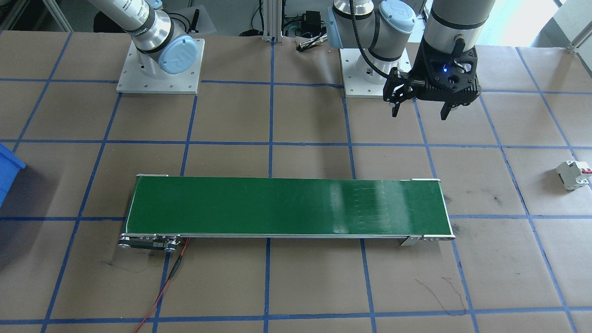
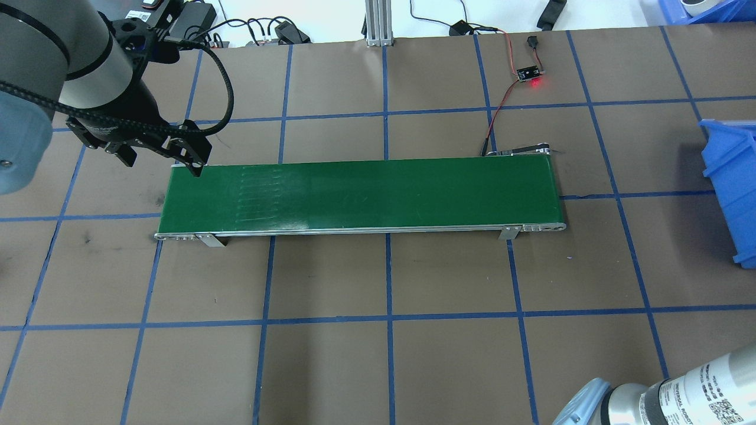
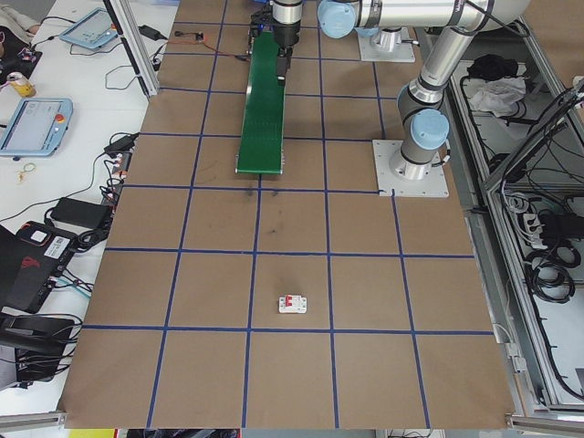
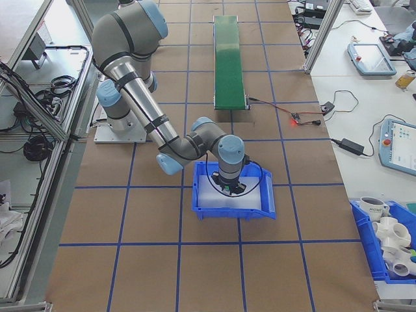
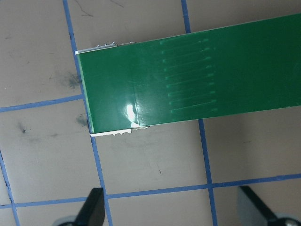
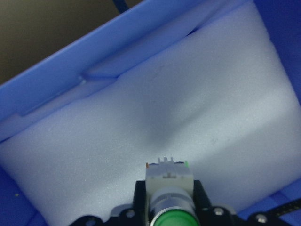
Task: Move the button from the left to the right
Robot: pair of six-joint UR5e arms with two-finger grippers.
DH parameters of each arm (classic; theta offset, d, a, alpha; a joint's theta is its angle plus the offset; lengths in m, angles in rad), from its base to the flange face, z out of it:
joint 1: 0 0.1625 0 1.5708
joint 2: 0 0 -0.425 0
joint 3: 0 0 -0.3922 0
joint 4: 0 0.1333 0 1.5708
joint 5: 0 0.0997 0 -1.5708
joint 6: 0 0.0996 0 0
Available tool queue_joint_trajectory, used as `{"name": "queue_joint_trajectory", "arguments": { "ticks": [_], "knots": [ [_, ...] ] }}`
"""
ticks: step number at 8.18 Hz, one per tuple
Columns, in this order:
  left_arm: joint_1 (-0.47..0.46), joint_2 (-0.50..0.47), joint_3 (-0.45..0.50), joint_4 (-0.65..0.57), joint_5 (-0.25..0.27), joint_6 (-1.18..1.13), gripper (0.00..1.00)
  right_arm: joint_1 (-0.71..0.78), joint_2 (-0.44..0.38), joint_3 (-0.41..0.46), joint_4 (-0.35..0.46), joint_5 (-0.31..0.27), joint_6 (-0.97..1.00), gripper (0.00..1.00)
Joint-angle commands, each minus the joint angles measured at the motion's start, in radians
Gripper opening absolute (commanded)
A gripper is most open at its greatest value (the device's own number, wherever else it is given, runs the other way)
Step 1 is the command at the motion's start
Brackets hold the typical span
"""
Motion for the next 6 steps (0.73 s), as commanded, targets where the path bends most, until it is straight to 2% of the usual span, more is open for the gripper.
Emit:
{"name": "queue_joint_trajectory", "arguments": {
  "ticks": [1,2,3,4,5,6],
  "knots": [
    [0.000,0.011,0.009,-0.006,-0.004,0.001,1.00,-0.002,0.004,0.003,-0.005,-0.006,-0.014,1.00],
    [0.000,0.009,0.009,-0.004,-0.007,0.001,1.00,-0.002,-0.003,0.003,-0.003,-0.007,-0.010,1.00],
    [0.000,0.003,0.009,-0.004,-0.007,0.002,1.00,-0.004,-0.044,0.003,0.009,-0.009,-0.008,1.00],
    [0.000,0.003,0.001,-0.001,-0.017,0.002,1.00,-0.004,-0.124,0.003,0.068,-0.003,0.018,1.00],
    [0.000,0.012,-0.002,-0.001,-0.064,0.002,1.00,-0.004,-0.215,0.001,0.166,-0.007,0.100,1.00],
    [0.000,0.012,-0.002,-0.001,-0.075,0.001,1.00,-0.002,-0.316,0.000,0.273,-0.009,0.186,1.00]
  ]
}}
